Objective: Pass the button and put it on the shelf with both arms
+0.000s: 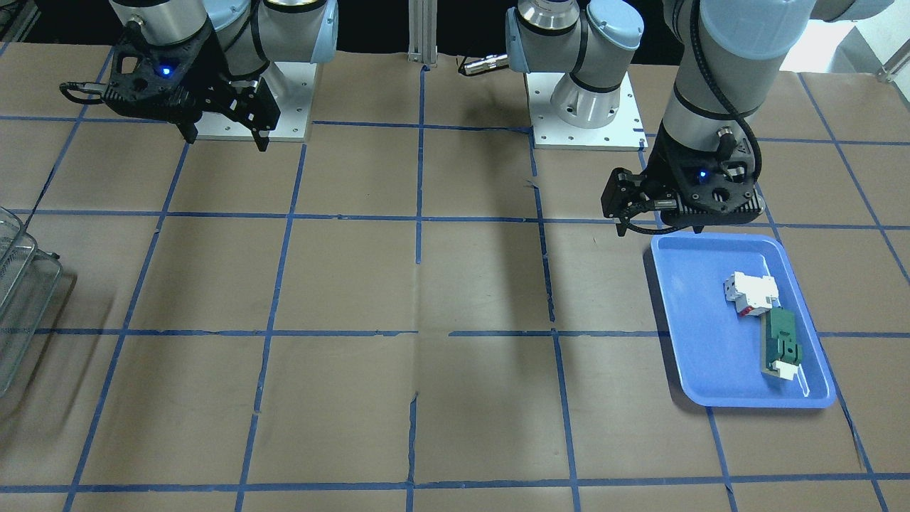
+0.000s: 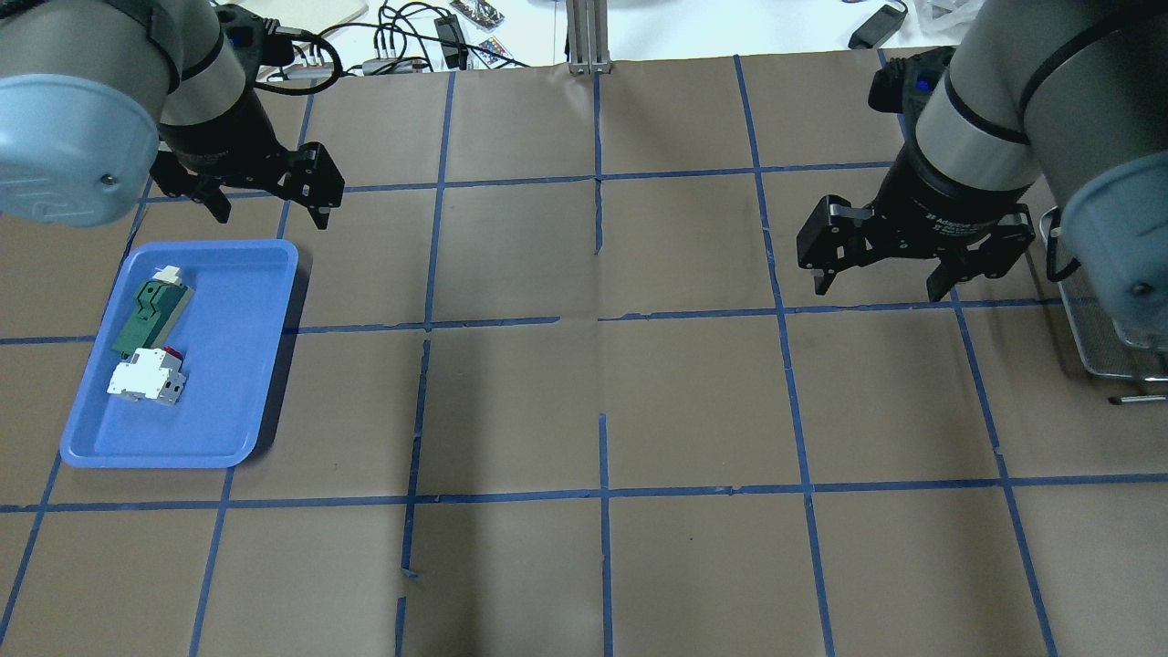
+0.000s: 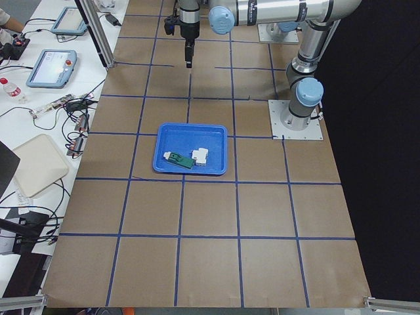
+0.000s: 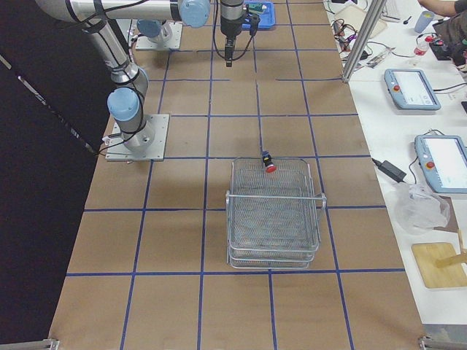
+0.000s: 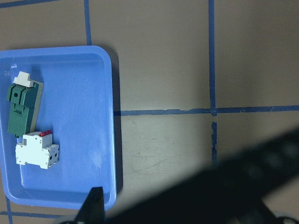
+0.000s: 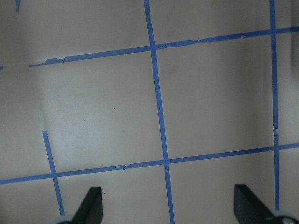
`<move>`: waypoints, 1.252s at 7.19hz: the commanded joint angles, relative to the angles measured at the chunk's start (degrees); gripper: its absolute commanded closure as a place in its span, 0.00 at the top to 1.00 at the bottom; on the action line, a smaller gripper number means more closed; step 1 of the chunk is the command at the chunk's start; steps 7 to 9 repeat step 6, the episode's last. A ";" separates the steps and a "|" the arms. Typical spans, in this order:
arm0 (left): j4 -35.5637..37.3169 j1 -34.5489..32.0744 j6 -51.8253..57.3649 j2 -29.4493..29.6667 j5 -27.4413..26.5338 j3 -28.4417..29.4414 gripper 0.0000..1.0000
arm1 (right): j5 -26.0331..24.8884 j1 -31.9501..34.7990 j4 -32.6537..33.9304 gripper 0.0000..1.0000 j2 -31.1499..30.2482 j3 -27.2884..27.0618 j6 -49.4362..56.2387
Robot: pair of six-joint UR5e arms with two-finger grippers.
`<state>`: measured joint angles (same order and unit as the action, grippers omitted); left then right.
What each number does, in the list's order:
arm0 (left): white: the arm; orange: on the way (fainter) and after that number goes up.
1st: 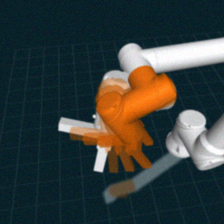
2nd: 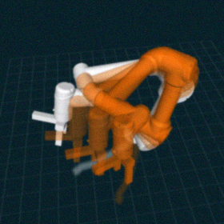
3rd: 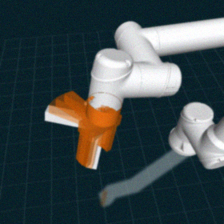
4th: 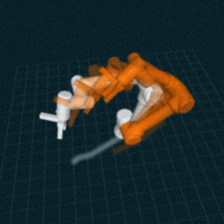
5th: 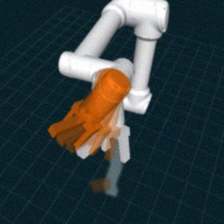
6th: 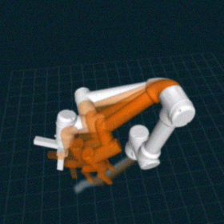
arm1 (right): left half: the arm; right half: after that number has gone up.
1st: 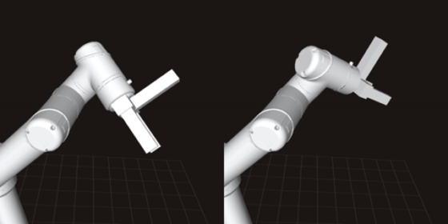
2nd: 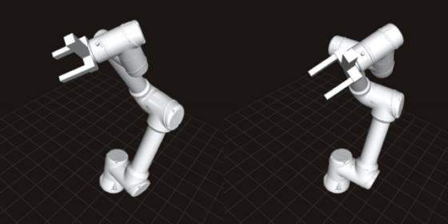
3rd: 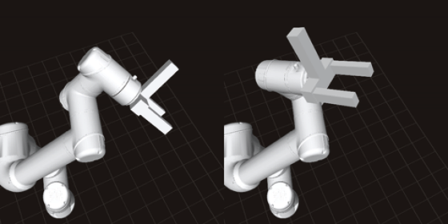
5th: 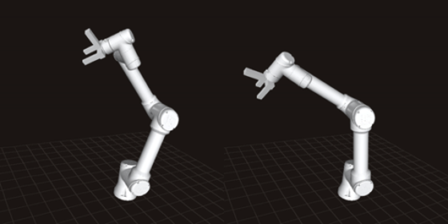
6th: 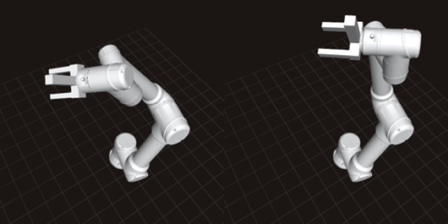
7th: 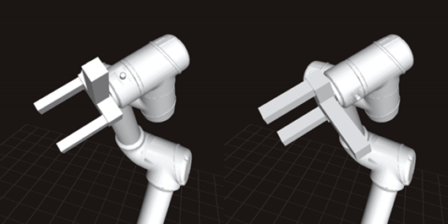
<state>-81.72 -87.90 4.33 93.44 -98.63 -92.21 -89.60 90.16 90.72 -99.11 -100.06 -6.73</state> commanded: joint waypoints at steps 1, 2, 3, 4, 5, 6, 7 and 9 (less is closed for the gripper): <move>0.07 0.19 0.07 0.08 0.02 -0.60 1.00 | 0.13 0.02 0.95 1.00 -0.03 -0.13 0.14; -0.02 0.19 -0.11 0.08 0.36 0.44 1.00 | 0.21 0.02 0.95 1.00 -0.03 -0.13 0.23; -0.11 0.10 -1.15 -0.10 1.32 1.06 1.00 | 0.21 -0.07 0.95 1.00 -0.03 -0.13 0.23; -0.37 0.01 -2.21 0.08 1.68 1.76 1.00 | 0.21 -0.07 0.95 1.00 -0.12 -0.13 0.23; -1.59 0.10 -2.65 1.12 1.42 3.16 1.00 | 0.30 -0.07 1.12 1.00 -0.03 -0.13 0.23; -3.43 0.19 -3.44 2.00 1.51 4.91 1.00 | 0.21 -0.16 1.12 1.00 -0.03 -0.13 0.32; -3.43 0.19 -3.44 2.00 1.51 4.91 1.00 | 0.21 -0.16 1.12 1.00 -0.03 -0.13 0.32; -3.43 0.19 -3.44 2.00 1.51 4.91 1.00 | 0.21 -0.16 1.12 1.00 -0.03 -0.13 0.32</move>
